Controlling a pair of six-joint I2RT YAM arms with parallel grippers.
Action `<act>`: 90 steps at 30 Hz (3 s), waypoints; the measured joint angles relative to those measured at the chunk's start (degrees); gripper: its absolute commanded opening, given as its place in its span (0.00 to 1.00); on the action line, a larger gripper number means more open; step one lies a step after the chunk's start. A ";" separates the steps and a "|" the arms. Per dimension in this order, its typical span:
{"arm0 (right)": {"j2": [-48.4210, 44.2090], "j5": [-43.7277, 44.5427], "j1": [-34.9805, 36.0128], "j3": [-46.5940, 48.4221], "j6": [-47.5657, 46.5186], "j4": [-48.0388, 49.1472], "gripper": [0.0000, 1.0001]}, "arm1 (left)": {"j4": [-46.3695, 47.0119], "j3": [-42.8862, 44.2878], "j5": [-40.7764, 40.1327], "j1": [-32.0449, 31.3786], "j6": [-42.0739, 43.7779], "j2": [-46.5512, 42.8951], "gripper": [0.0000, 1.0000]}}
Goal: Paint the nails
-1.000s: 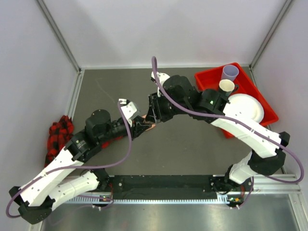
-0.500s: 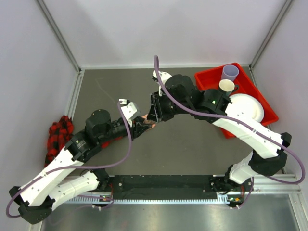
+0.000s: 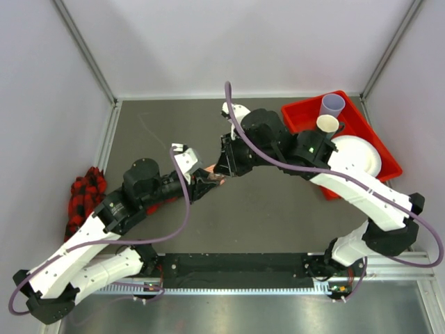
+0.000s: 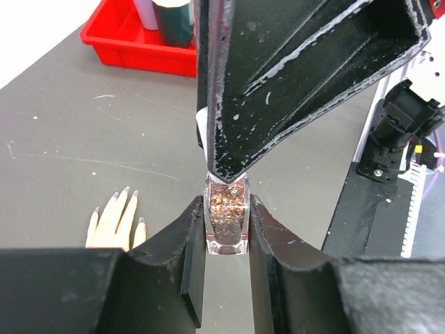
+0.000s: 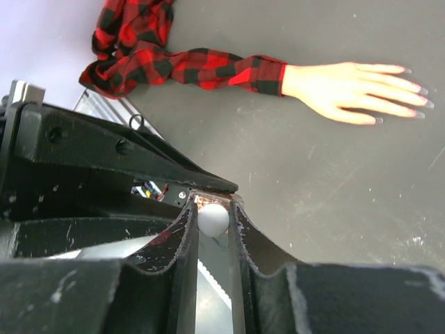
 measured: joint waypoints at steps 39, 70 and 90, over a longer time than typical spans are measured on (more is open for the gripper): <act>-14.01 -9.81 -0.22 -13.81 -14.91 12.61 0.00 | -0.35 -0.09 11.98 0.02 -1.11 -1.73 0.00; -16.96 -5.49 -0.68 -14.60 -13.86 12.76 0.00 | 0.02 -0.15 7.06 0.02 -1.09 -1.38 0.00; -15.85 4.17 -13.55 -45.38 -5.62 36.63 0.00 | 36.94 -10.45 -31.91 0.02 -2.89 1.92 0.00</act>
